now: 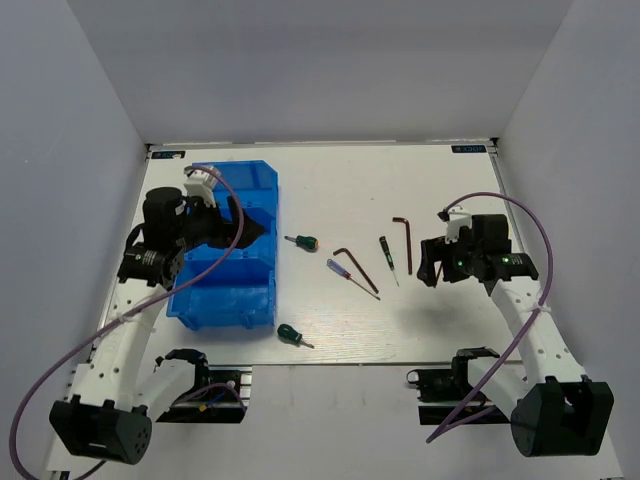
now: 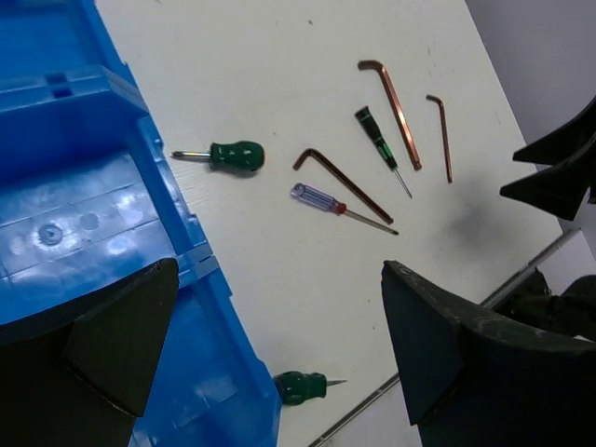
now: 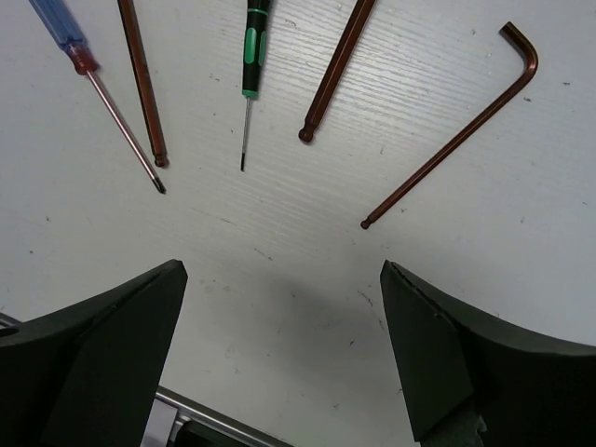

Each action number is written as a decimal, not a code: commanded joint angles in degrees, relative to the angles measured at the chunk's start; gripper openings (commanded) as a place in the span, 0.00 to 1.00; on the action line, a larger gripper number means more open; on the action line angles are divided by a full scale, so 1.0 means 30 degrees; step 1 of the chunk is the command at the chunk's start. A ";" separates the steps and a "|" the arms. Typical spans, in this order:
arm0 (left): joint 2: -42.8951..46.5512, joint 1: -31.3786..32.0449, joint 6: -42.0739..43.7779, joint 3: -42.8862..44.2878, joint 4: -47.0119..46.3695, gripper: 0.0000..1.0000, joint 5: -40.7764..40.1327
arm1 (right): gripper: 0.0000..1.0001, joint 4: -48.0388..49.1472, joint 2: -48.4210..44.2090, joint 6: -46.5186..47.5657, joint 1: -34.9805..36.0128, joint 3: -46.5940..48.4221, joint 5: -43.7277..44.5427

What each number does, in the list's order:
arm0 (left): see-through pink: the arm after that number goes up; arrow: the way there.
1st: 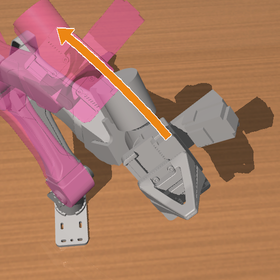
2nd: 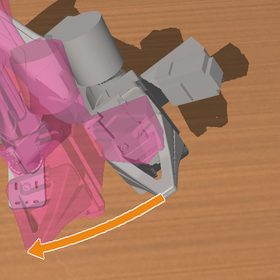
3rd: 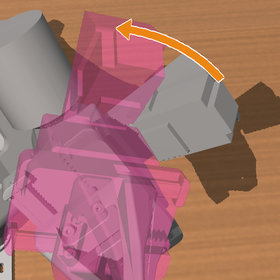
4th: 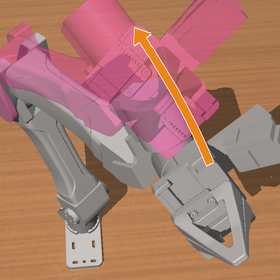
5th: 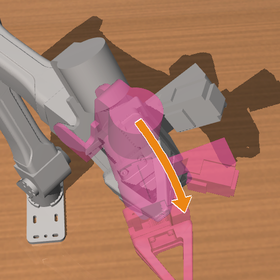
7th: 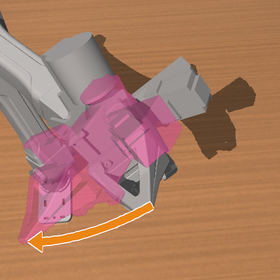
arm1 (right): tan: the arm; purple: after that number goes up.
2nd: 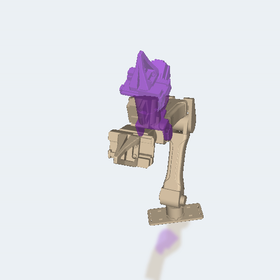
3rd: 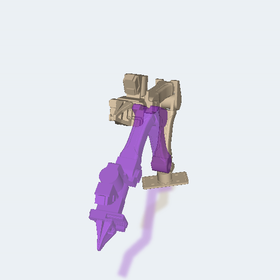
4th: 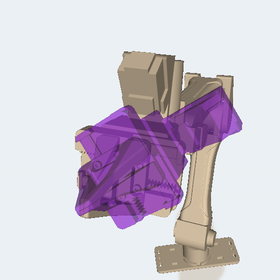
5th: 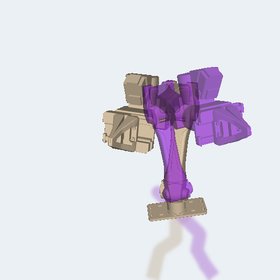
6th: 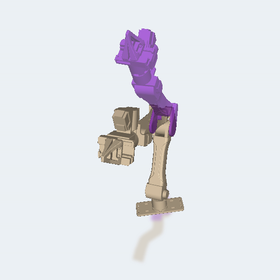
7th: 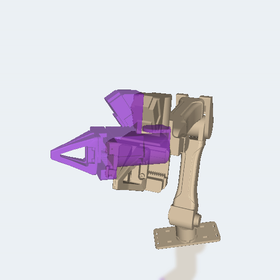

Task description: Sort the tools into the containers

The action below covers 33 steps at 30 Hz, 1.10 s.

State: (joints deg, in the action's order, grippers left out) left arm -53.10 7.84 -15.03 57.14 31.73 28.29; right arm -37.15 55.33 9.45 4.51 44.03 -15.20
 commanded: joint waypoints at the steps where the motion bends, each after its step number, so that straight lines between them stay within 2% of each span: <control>1: -0.0984 0.0784 0.0321 0.0288 0.0118 1.00 0.0795 | 0.91 -0.0181 0.0276 0.0361 -0.0039 0.0234 -0.0644; 4: -0.2421 0.2010 0.0816 0.0869 -0.0087 1.00 -0.0139 | 0.91 -0.0854 0.0336 0.3074 -0.0098 0.0615 -0.1757; 9: -0.6053 0.4532 0.1317 0.3269 0.0292 1.00 -0.3180 | 0.91 -0.1387 0.0395 0.3675 -0.0098 0.0938 -0.2110; 10: -0.7190 0.4943 0.1317 0.3566 0.0294 0.97 -0.3626 | 0.91 -0.1417 0.0365 0.3733 -0.0098 0.0967 -0.2111; 11: -0.7753 0.5730 0.1317 0.3888 0.0294 0.92 -0.4240 | 0.91 -0.1736 0.0394 0.4024 -0.0098 0.0997 -0.2198; 12: -0.8339 0.6057 0.1114 0.4471 0.0497 0.73 -0.5290 | 0.91 -0.1884 0.0307 0.4462 -0.0127 0.1026 -0.2169; 13: -0.8924 0.6321 0.0938 0.4738 0.0499 0.45 -0.5822 | 0.85 -0.1886 0.0335 0.4582 -0.0099 0.0939 -0.2082; 14: -1.0119 0.6730 0.0531 0.5031 0.0963 0.15 -0.6611 | 0.56 -0.1886 0.0394 0.4612 -0.0156 0.0793 -0.1936; 15: -1.0654 0.6734 0.0178 0.5411 0.0968 0.00 -0.7489 | 0.01 -0.1654 0.0539 0.4265 -0.0157 0.0763 -0.1848; 18: -1.2529 0.7203 -0.0848 0.6262 0.0968 0.01 -0.9047 | 0.00 -0.1622 0.0658 0.3530 -0.0274 0.0616 -0.1087; 19: -1.3027 0.7203 -0.1286 0.6583 0.0968 0.33 -0.9427 | 0.18 -0.1332 0.0571 0.3355 -0.0361 0.0326 -0.0969; 20: -1.3554 0.7377 -0.1638 0.6934 0.1142 0.49 -0.9431 | 0.46 -0.1300 0.0396 0.3150 -0.0333 0.0265 -0.0881; 21: -1.4139 0.7639 -0.1932 0.7895 0.1521 0.59 -0.9866 | 0.62 -0.1242 0.0394 0.3264 -0.0333 0.0177 -0.0822; 22: -1.5450 0.7816 -0.2805 0.8543 0.2018 0.71 -1.0219 | 0.66 -0.1125 0.0278 0.3265 -0.0362 -0.0026 -0.0764; 24: -1.6717 0.8516 -0.2494 1.0092 0.2023 0.76 -1.0019 | 0.66 -0.0891 0.0306 0.2974 -0.0391 -0.0174 -0.0558; 27: -1.8887 0.8987 0.0838 1.2382 0.2401 0.78 -0.8996 | 0.70 -0.0861 0.0394 0.2885 -0.0479 -0.0234 -0.0879; 28: -1.9210 0.8990 0.3227 1.2648 0.2403 0.78 -0.8354 | 0.70 -0.0860 0.0481 0.2797 -0.0421 -0.0234 -0.0967; 29: -1.9417 0.8990 0.4440 1.2825 0.2403 0.78 -0.6926 | 0.71 -0.0831 0.0453 0.2796 -0.0421 -0.0176 -0.1026; 33: -1.9419 0.8816 1.0037 1.2827 0.2809 0.76 -0.4578 | 0.71 -0.0743 0.0510 0.2621 -0.0421 -0.0233 -0.1057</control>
State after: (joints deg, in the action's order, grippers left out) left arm -113.40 34.94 -1.30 93.38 38.15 6.66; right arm -40.80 57.01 18.24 3.40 43.55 -17.76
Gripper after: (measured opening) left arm 0.762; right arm 0.712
